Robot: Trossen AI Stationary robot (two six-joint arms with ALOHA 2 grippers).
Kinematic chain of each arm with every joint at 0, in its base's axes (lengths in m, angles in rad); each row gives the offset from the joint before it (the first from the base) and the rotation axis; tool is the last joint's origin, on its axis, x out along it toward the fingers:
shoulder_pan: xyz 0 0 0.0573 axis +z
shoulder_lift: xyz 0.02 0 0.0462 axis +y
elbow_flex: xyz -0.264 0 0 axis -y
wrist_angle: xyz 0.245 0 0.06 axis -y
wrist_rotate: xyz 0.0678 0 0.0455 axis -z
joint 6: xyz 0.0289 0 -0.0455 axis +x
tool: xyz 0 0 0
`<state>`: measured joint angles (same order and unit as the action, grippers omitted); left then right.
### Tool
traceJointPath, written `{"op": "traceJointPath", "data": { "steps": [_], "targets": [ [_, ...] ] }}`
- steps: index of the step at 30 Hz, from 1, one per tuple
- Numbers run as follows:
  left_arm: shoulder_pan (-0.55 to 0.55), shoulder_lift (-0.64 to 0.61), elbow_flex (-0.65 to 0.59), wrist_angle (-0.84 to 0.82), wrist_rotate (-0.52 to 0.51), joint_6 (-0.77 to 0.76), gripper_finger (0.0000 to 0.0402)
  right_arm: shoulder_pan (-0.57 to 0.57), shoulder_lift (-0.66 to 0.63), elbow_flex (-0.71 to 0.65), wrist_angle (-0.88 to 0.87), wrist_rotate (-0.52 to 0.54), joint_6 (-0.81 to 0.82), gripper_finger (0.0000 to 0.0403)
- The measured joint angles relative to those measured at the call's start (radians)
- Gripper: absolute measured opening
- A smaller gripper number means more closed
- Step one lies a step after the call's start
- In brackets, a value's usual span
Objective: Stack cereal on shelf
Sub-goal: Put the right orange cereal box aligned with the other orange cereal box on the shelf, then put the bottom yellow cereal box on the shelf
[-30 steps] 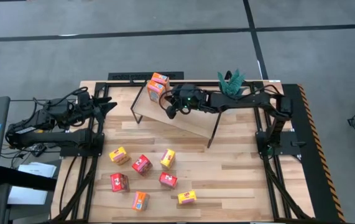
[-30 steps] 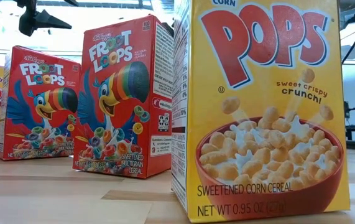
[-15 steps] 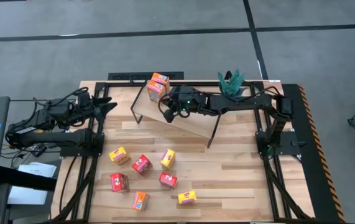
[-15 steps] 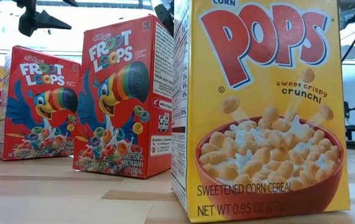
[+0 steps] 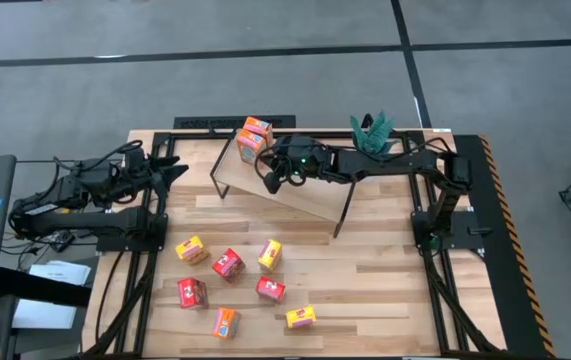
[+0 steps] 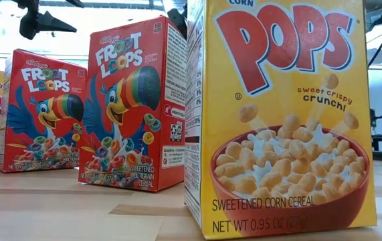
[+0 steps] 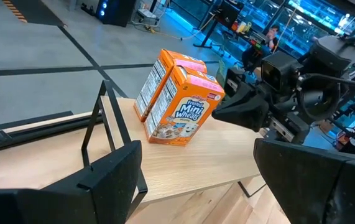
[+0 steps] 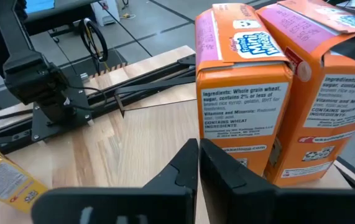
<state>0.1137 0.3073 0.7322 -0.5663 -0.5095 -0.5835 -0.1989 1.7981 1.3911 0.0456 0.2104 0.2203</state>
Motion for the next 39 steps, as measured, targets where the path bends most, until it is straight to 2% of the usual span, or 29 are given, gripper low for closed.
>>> {"op": "traceJointPath", "data": {
  "steps": [8,18,29,34,39],
  "targets": [
    [0.000,0.000,0.000,0.000,0.000,-0.003,0.0300,-0.013,0.000,0.000,0.000,0.000,-0.019,0.0017],
    [0.000,0.000,0.000,0.000,0.000,-0.003,0.0300,-0.020,0.000,0.000,-0.003,0.024,-0.019,0.0042],
    [0.000,0.000,0.000,-0.003,0.001,-0.003,0.0300,0.031,-0.004,0.000,-0.023,0.018,-0.018,0.0020],
    [0.000,0.000,0.000,-0.003,0.028,-0.004,0.0300,0.078,-0.080,0.026,-0.211,-0.072,-0.020,0.0030],
    [0.000,0.000,0.000,0.003,0.091,-0.015,0.0300,0.153,-0.140,0.071,-0.420,-0.237,-0.095,0.0075]
  ]
}}
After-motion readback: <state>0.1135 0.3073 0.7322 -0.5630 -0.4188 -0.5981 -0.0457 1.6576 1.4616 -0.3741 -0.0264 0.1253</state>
